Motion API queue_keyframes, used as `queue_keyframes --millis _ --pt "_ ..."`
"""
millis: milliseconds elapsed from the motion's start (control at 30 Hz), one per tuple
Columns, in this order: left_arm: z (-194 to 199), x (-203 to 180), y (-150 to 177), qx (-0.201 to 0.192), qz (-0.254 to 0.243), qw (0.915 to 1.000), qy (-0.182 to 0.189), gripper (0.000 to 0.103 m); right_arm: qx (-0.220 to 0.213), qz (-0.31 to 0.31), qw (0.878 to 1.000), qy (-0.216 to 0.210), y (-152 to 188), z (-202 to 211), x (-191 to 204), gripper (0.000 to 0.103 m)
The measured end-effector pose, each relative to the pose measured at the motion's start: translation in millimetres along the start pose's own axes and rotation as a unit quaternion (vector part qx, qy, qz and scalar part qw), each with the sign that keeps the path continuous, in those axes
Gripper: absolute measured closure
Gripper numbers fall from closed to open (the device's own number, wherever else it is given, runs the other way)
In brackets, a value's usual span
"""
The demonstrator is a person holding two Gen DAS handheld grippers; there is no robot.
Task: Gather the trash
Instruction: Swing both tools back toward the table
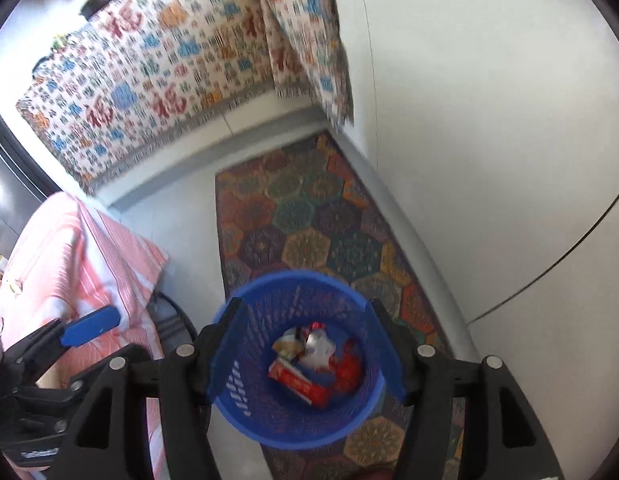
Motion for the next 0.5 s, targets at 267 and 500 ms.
queue_keyframes --millis 267,500 --pt "127.8 20.5 42.1 -0.032 -0.002 0.9988 -0.038 0.010 -0.116 0.077 0.990 0.018 -14.1 73.2 64.4 0.041" --pt "204.3 103.1 127.7 -0.034 0.049 0.9899 -0.129 0.010 -0.147 0.165 0.975 -0.018 13.5 100.4 174.6 0.040"
Point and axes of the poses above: each gripper's, at about its wrist camera, not at the fingertips, and z roughly against the way its jaws point, x to its left, y to its underside, the point moved 4 cm from there along -z, roughly the way its jaws point, and after that the axes turned 1 degree about -x, right-handed, at the moved point
